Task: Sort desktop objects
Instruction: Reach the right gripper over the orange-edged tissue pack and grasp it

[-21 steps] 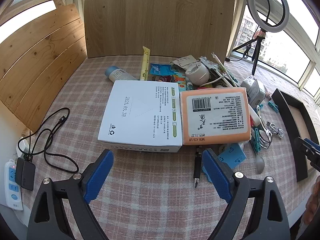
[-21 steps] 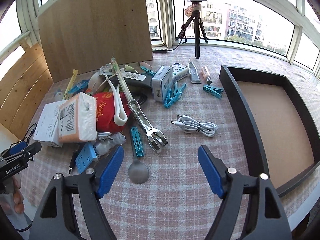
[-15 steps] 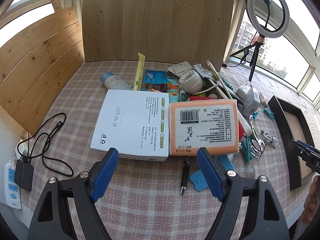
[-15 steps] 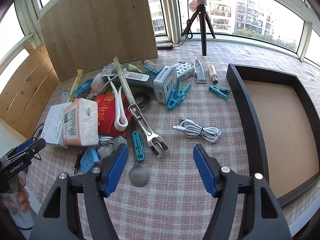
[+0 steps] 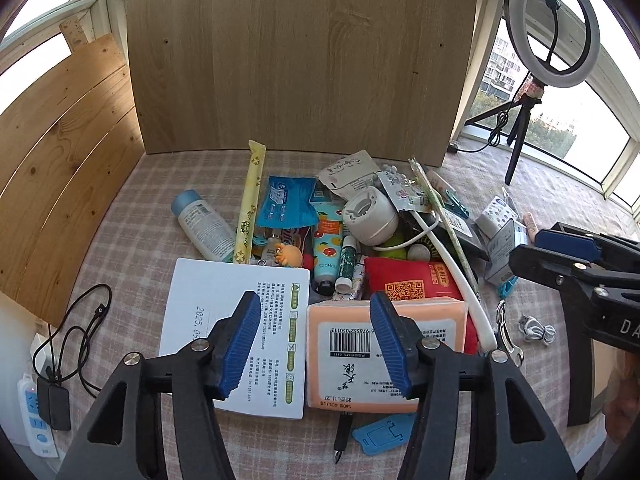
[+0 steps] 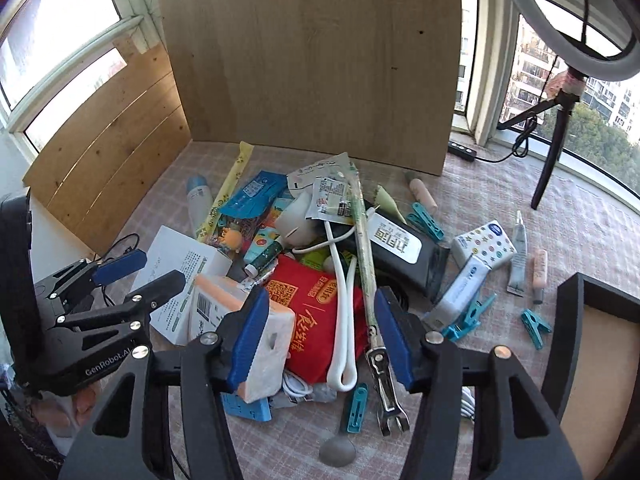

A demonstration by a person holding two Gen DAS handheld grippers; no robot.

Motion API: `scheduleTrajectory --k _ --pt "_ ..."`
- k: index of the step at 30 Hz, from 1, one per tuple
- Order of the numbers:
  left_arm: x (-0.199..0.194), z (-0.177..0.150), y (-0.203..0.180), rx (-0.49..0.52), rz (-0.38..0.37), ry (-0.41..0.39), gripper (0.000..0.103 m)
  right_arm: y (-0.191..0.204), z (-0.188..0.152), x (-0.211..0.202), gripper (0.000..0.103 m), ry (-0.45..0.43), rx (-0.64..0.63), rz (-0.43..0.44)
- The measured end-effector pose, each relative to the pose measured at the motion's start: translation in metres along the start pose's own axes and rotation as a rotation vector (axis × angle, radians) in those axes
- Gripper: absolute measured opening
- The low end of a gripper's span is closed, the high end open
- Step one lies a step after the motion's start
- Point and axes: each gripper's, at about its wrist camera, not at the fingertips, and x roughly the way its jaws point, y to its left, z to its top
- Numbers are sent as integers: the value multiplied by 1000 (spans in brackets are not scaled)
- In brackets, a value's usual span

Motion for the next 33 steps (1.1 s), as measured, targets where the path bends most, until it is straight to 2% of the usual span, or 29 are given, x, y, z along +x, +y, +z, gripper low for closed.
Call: scheduleTrajectory --k 1,2,6,10,14,17,19,21,23,28,33 --pt "5 2 0 -4 -1 8 45 -1 6 11 37 30 7 17" --pt "8 4 0 -10 -7 15 44 -1 12 21 35 59 18 35" --pt "25 12 0 -27 -34 44 42 -2 28 57 34 144 30 80" --pt "45 18 -4 5 -14 74 42 6 35 93 34 229 25 129" --pt "58 19 -4 6 -37 104 42 14 38 123 33 291 -8 120" --pt "66 16 -7 24 -39 127 42 12 38 143 33 322 -11 65" --pt "69 11 -10 34 -45 136 42 12 36 144 32 320 -25 75" --pt "68 6 -12 33 -71 147 42 15 26 144 31 362 -68 100" --pt "67 -2 -17 57 -106 170 42 15 13 140 31 374 -126 76" --pt "58 -23 -37 115 -148 184 42 -5 -21 115 31 394 -124 103" --pt "44 -46 -53 171 -179 210 42 -33 -53 81 31 370 -135 46"
